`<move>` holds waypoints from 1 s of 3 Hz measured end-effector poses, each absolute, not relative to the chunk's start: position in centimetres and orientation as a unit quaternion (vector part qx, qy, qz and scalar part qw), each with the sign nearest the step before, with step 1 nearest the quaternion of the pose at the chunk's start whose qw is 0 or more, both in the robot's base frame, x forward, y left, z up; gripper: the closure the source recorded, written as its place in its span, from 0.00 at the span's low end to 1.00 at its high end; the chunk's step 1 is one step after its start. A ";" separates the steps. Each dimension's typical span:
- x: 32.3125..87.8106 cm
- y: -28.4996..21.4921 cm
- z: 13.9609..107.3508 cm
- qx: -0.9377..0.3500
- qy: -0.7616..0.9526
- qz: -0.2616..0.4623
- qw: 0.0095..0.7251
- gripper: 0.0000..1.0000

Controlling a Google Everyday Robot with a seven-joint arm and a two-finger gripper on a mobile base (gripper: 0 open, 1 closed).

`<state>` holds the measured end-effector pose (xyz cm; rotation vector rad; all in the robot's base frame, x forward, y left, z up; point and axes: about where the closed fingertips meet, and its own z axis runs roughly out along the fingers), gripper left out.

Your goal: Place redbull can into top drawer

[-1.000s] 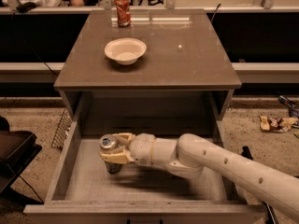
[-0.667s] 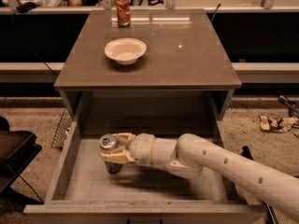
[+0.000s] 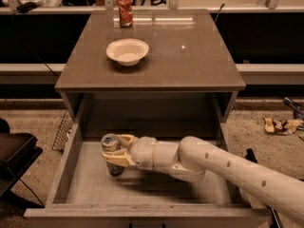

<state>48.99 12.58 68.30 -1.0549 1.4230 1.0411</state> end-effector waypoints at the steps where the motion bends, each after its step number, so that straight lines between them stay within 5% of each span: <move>1: 48.9 12.7 68.3 -0.440 0.592 0.435 0.517 0.05; 3: 48.9 12.8 68.4 -0.441 0.591 0.435 0.516 0.00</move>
Offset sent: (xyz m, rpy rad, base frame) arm -0.0006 0.0013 0.0004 0.0005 -0.0004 0.0026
